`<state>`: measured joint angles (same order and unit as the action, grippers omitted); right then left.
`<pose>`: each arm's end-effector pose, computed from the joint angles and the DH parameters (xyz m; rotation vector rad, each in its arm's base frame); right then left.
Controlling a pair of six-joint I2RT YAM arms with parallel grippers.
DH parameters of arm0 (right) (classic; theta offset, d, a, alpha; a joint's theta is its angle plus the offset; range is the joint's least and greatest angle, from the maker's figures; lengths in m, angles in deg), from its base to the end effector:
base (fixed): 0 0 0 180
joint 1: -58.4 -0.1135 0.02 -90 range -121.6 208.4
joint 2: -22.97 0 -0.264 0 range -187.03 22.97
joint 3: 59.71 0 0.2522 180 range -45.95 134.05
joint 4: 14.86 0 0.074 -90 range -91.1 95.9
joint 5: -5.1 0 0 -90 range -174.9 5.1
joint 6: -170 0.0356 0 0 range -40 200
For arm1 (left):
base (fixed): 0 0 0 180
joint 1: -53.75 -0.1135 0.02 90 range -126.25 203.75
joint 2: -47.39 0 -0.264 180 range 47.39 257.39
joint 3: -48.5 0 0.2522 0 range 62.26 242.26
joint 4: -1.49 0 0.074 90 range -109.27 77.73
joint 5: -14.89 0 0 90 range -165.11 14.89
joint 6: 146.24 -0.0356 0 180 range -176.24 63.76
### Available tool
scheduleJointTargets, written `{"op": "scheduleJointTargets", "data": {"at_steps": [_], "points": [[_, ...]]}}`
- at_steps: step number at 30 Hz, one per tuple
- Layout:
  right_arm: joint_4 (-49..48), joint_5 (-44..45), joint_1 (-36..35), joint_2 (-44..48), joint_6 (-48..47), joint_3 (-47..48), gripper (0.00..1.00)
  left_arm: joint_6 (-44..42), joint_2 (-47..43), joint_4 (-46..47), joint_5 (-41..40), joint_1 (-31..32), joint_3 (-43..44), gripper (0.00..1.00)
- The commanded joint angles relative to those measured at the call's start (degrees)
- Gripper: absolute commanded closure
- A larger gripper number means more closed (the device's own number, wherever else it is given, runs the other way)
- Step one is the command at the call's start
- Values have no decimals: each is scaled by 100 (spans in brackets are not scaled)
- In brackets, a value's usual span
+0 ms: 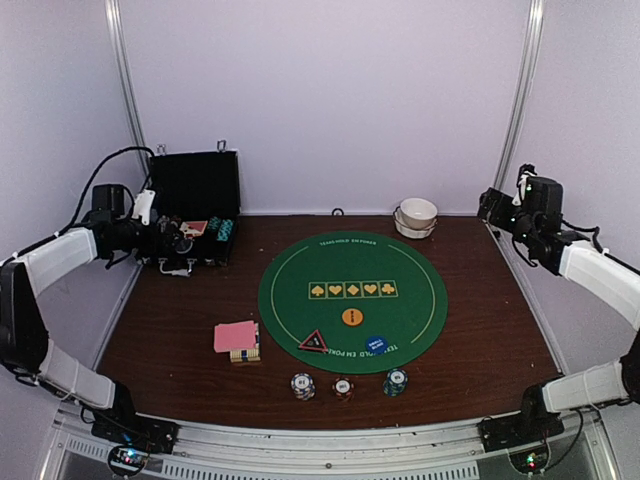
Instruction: Distribute texas hold em gaming equipment
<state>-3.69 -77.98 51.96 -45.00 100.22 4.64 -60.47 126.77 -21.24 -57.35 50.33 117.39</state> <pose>0.2771 0.0270 0.3144 0.3042 1.8070 0.2174 0.3097 0.0076 0.2679 0.1942 2.1213 -0.2544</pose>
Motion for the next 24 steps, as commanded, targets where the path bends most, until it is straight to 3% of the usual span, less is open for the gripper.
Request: {"op": "scheduleJointTargets", "data": {"at_steps": [1,5,10,15,24], "points": [[774,-1378,-226,-361,735,409,0,-184,-269,-1953,133,-113,572,2],[1917,-768,-1361,-754,-51,1016,0,-300,-659,-2528,146,-141,831,2],[2144,-216,-2864,-1182,-294,1095,2,-442,-957,-3230,400,-167,1045,2],[2692,141,-4249,-2018,-447,1629,13,-596,-1060,-3808,511,-168,1178,2],[3443,-31,-5401,-3742,-710,2768,25,-806,-1249,-4240,758,-168,1173,2]]}}
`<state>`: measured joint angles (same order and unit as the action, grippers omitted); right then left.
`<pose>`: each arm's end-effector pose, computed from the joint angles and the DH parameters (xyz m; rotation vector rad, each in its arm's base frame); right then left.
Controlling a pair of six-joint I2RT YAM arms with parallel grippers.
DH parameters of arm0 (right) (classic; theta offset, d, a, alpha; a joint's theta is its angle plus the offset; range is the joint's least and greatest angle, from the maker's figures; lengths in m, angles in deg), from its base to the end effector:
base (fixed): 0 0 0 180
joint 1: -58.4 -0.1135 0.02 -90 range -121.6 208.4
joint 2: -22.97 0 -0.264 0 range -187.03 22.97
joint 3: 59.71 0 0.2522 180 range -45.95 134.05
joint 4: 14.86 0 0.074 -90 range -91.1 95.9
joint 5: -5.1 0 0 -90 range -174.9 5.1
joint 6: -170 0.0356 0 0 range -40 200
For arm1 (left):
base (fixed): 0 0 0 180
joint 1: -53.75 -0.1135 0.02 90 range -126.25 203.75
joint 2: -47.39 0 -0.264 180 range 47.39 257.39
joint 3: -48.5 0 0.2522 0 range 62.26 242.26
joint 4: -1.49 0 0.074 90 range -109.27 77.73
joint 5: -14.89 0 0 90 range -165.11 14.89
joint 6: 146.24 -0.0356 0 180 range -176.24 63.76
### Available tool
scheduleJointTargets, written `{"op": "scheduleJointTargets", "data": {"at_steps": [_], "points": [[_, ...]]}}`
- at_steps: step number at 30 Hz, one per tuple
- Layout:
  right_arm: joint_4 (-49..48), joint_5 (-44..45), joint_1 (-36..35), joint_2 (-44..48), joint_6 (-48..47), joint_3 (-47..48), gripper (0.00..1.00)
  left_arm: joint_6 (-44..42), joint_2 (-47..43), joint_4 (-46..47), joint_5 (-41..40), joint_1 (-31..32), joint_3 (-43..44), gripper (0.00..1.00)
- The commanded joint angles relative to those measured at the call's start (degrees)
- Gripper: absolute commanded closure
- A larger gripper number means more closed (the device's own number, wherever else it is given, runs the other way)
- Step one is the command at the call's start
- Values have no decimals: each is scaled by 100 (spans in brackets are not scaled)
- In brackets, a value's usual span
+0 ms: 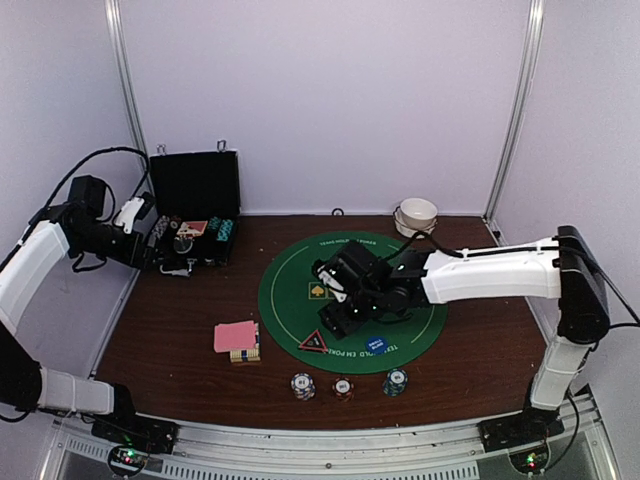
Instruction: Distribute texas hold em gaming equipment
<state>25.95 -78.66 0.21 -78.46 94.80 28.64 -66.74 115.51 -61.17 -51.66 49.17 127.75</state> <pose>0.2049 0.3230 0.2268 -0.8991 2.3824 0.3821 0.2358 0.0047 0.3237 0.2976 2.3883 -0.3840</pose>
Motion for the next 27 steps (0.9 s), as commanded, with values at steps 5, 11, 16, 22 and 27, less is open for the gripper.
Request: {"op": "scheduleJointTargets", "data": {"at_steps": [5,11,16,22,27], "points": [[587,-123,-404,-898,-229,641,34,-285,-139,-414,270,-52,161,2],[641,-205,-490,-1264,-285,777,45,-292,-190,-464,393,-52,163,3],[596,-276,-504,-1497,-268,818,49,-262,-170,-498,508,-52,241,2],[474,-274,-501,-1695,-208,870,55,-202,-124,-540,591,-51,328,2],[369,-232,-499,-1889,-182,942,68,-153,-99,-533,678,-52,373,2]]}}
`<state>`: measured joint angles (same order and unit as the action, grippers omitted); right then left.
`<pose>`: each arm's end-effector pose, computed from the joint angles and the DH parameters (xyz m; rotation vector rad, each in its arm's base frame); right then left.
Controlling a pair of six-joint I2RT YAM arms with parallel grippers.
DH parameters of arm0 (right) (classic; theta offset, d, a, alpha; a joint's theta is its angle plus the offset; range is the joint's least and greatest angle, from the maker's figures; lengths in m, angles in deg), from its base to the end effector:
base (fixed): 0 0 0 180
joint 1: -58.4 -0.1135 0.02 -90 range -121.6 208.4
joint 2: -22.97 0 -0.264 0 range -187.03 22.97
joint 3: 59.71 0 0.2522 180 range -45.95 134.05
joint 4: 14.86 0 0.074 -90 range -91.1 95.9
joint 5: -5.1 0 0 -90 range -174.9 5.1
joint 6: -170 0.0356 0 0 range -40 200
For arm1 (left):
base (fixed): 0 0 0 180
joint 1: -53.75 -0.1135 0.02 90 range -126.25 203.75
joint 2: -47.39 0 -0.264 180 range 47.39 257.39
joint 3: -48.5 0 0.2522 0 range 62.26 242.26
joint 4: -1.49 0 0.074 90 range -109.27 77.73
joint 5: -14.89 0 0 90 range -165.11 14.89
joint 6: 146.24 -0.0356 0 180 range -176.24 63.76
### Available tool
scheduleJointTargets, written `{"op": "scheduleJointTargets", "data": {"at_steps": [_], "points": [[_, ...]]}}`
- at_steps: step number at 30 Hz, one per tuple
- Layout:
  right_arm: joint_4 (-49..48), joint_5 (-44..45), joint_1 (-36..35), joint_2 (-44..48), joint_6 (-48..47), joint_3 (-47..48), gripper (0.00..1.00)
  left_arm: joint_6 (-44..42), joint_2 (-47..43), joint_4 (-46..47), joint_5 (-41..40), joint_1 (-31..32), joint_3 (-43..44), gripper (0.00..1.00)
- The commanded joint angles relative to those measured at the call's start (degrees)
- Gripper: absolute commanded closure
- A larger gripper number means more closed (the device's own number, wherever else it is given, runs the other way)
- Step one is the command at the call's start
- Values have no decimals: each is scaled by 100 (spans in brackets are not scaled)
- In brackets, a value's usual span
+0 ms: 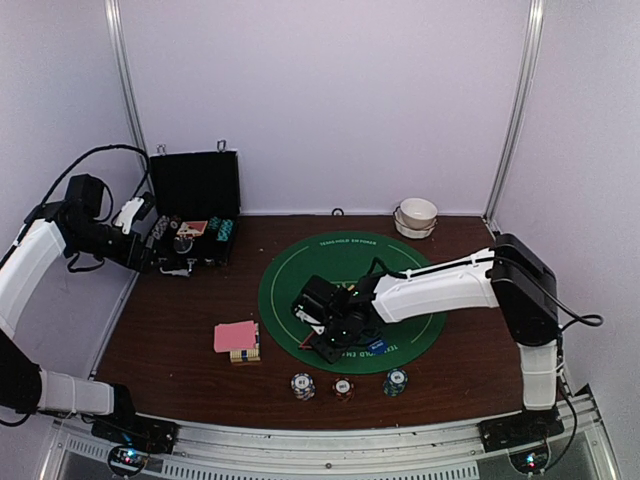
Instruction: Distribute texas hold em gaming equipment
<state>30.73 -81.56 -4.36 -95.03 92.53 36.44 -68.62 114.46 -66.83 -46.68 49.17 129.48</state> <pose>0.1941 0.3725 0.1516 -1.1660 2.5256 0.2747 0.2239 0.0009 0.3316 0.3605 2.3981 -0.4912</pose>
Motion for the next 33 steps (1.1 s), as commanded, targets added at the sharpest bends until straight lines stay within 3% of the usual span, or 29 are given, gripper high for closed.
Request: {"op": "scheduleJointTargets", "data": {"at_steps": [1,12,19,33], "points": [[-132,62,-36,-269,51,193,70,51,12,28,196,-51,215,3],[-236,53,158,-866,363,926,78,93,-29,-11,293,-49,331,2],[-90,254,314,-1458,508,1943,86,54,-80,-103,354,-49,318,2],[295,89,688,-2585,387,3816,85,-36,-254,-255,462,-46,388,2]]}}
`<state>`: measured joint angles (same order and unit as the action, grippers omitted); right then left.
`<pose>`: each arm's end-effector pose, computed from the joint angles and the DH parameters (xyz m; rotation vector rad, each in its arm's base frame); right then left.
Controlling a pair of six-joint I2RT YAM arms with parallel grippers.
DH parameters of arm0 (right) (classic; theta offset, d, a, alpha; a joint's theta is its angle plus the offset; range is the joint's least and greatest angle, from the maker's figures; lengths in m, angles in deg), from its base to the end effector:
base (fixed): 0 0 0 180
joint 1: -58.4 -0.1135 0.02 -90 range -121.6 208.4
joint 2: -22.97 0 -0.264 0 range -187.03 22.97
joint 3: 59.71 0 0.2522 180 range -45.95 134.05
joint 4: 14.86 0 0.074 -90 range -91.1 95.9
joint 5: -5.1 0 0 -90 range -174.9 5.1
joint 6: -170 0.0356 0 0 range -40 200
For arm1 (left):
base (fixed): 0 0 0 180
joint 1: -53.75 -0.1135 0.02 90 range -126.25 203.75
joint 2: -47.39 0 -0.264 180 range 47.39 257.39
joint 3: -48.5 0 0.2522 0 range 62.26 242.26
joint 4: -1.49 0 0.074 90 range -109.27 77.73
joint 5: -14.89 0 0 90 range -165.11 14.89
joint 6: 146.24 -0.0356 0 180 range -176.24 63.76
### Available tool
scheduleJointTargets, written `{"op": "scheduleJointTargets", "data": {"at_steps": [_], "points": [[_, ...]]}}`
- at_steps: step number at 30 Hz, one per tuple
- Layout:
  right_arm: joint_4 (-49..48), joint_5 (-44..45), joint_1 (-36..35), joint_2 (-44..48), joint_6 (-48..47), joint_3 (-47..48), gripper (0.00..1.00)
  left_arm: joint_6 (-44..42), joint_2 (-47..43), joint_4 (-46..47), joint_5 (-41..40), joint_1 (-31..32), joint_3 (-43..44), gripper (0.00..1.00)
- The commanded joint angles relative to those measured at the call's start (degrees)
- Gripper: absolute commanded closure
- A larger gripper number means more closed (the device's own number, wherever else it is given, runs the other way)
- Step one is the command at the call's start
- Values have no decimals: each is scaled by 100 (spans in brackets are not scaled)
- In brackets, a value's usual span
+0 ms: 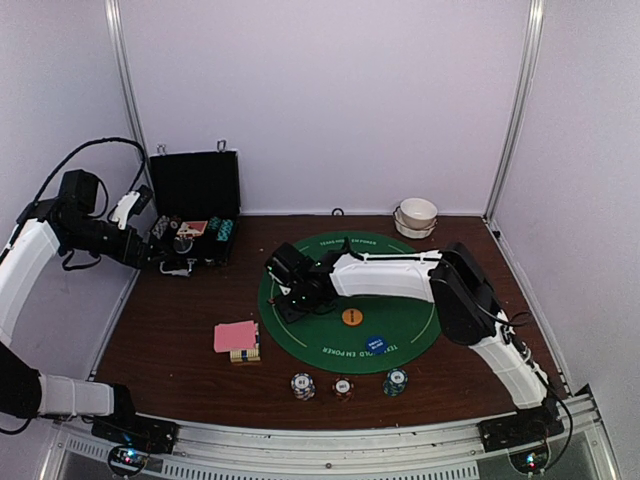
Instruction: Distribute texas hold em gaming equipment
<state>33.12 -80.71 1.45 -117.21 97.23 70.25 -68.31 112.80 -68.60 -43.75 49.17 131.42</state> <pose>0.2905 0.4417 0.1447 -0.8680 2.4838 0.3752 0.2149 -0.0014 0.3465 0.3797 2.3507 -0.5422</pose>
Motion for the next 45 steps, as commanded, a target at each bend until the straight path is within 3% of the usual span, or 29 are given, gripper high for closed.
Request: {"op": "scheduleJointTargets", "data": {"at_steps": [1,8,12,17,22,29,34,45], "points": [[109,-35,121,-436,-107,571,84,-72,-89,-93,176,-47,187,2],[294,-206,194,-705,-133,1241,75,-162,-79,-200,205,-52,167,2],[479,-161,227,-471,-135,1272,63,-206,-38,-253,233,-46,180,3],[275,285,228,668,9,12,31,-262,47,-389,240,-46,246,3],[243,830,224,1928,484,-1565,17,-329,73,-489,290,-47,258,3],[257,942,219,3039,1106,-3381,19,-406,95,-632,350,-43,350,3],[21,582,201,3216,1445,-4014,22,-420,82,-696,372,-47,395,3],[-309,479,202,2673,1533,-3971,41,-376,70,-703,433,-43,448,2]]}}
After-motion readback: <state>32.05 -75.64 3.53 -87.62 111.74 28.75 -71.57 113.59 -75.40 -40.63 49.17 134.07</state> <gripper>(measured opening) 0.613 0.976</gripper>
